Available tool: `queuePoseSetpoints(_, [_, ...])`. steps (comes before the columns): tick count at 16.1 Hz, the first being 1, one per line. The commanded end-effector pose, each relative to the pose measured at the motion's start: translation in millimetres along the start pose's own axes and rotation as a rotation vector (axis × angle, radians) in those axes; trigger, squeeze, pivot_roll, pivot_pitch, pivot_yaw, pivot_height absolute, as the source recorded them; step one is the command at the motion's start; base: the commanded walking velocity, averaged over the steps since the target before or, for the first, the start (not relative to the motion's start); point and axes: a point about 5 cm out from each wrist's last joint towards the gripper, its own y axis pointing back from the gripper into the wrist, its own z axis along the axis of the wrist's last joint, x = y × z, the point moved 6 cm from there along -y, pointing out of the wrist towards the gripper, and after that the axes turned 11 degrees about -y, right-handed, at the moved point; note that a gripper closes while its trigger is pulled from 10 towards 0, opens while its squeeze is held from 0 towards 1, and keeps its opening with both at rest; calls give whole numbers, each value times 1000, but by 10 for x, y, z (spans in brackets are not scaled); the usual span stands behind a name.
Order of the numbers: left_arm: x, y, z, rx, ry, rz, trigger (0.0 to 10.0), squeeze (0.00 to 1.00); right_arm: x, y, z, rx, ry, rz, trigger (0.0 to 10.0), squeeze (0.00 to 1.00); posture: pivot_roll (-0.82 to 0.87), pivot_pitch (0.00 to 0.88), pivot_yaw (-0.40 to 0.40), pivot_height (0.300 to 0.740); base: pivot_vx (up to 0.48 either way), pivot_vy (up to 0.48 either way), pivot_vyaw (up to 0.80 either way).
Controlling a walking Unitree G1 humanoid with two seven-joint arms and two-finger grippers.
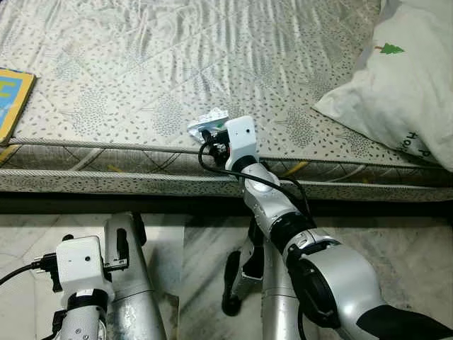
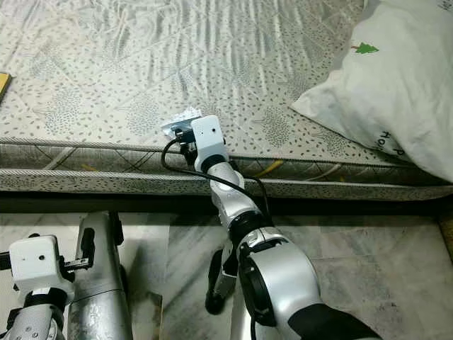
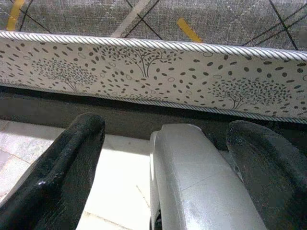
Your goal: Clean up the room
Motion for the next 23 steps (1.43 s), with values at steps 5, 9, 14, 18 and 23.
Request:
queuePoseSetpoints(5, [-16,-21,-91,36,-9,-10,10000,0,539,3,-151,35,-109,87,0,0,378,306,-165,503,0,0,0])
queuePoseSetpoints(9, [-22,-62,-84,31,-11,-14,10000,0,493,6,-155,35,-107,79,0,0,375,300,-164,503,0,0,0])
queuePoseSetpoints(14, [-29,-91,-73,25,-11,-13,10000,0,499,3,-152,36,-106,86,0,0,374,294,-165,503,0,0,0])
queuePoseSetpoints(18, [-36,-106,-64,21,-9,-12,10000,0,481,5,-156,39,-108,83,0,0,373,290,-166,503,0,0,0])
queuePoseSetpoints(23, [-55,-158,-50,14,-7,-18,10000,0,406,15,-175,46,-112,72,0,0,360,271,-160,503,0,0,0])
